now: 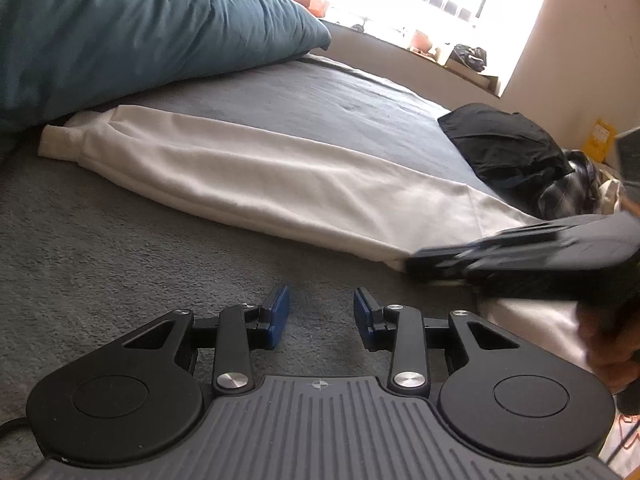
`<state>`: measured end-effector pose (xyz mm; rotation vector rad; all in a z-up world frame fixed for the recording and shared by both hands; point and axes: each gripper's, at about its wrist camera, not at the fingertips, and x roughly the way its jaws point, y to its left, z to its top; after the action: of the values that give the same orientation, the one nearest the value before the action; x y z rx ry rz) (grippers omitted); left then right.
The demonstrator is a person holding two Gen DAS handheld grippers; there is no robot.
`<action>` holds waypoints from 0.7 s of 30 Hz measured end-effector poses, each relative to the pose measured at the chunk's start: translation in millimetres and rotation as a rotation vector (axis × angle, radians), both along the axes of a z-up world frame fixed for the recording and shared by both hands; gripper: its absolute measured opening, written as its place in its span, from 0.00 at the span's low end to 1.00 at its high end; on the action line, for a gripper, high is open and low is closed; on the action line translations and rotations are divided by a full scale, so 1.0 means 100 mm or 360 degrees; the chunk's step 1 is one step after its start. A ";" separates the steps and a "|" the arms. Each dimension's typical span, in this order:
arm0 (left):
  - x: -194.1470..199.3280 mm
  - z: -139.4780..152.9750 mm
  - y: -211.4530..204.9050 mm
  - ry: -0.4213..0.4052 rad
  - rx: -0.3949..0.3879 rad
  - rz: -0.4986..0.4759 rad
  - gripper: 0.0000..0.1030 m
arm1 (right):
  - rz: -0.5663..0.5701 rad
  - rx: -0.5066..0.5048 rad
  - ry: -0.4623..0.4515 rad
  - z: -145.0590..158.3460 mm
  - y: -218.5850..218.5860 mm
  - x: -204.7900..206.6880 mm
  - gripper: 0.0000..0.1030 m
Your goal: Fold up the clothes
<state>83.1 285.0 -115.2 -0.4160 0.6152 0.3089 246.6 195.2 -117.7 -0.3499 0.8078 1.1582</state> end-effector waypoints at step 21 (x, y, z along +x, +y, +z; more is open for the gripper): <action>0.32 -0.11 -1.18 -0.0033 0.0089 -0.0649 0.34 | -0.0624 -0.0246 -0.0034 0.01 -1.32 1.19 0.11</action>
<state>115.2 167.3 -126.2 -0.2319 0.6542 -0.0673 365.5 63.3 -116.7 -0.3136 0.9029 0.7277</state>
